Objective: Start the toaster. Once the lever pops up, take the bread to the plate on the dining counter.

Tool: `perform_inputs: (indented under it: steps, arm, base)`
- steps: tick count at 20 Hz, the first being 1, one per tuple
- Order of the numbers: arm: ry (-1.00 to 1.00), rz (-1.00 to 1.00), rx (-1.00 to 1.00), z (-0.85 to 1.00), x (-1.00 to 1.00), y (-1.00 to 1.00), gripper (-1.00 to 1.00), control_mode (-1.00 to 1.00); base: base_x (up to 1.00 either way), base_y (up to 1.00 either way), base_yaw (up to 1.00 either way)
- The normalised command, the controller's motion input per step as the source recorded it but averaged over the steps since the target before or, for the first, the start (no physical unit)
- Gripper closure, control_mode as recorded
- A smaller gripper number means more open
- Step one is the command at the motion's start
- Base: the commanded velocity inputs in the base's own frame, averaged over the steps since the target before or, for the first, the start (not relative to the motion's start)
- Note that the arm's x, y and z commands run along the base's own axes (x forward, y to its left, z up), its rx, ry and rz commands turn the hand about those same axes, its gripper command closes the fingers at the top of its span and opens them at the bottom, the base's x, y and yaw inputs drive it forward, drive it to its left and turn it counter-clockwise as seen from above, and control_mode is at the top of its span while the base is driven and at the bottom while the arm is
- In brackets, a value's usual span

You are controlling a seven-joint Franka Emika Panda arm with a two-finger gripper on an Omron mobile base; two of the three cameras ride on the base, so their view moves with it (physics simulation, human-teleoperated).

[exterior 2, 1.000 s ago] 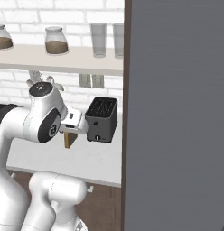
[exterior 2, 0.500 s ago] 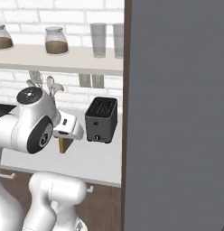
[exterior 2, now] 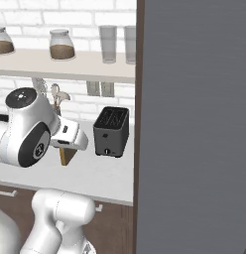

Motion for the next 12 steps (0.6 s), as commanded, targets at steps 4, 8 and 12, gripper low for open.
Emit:
perform_inputs:
  steps: [4,8,12]
  arm:
    - [0.0,0.0,-0.03,0.26,-0.19,0.0,1.0,-1.0]
    - [0.0,0.0,-0.02,0.21,-0.1,0.0,1.0,-1.0]
    - [0.0,0.0,0.0,0.12,-0.09,0.0,1.0,-1.0]
  base:
    - [0.0,0.0,0.0]
    - [0.0,0.0,0.0]
    - [0.0,0.0,0.0]
